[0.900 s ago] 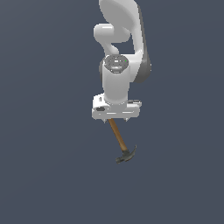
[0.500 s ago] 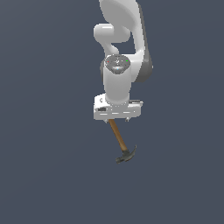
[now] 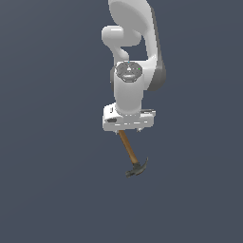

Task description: Pick up the object and move it to a goal position.

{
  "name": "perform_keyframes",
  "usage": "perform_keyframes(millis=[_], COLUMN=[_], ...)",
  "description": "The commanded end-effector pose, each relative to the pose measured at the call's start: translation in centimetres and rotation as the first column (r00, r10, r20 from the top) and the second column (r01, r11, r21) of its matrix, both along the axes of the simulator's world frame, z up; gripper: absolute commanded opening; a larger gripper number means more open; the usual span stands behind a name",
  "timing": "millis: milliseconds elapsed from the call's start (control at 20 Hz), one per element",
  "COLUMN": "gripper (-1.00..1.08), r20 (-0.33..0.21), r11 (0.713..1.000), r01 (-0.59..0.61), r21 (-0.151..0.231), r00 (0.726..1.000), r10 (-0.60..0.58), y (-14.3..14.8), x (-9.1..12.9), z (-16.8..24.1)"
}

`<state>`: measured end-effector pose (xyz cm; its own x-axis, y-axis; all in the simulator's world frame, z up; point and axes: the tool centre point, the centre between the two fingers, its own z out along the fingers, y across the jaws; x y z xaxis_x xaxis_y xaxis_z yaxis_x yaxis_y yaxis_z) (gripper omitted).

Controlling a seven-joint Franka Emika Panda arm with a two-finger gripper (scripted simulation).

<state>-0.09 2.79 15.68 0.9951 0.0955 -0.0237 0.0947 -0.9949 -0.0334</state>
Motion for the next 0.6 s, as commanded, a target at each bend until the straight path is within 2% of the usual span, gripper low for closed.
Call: perform_keyframes(millis=[0,550], gripper=[1.00,1.00], r20=[0.001,0.021], r11=[1.000,0.996], r01=[-0.009,-0.090], r21=[-0.003,-0.025], r00=[1.000,0.996], r10=[0.009,0.091], y=[0.2,1.5], x=[-0.1,-1.1], z=[-0.8,-7.0])
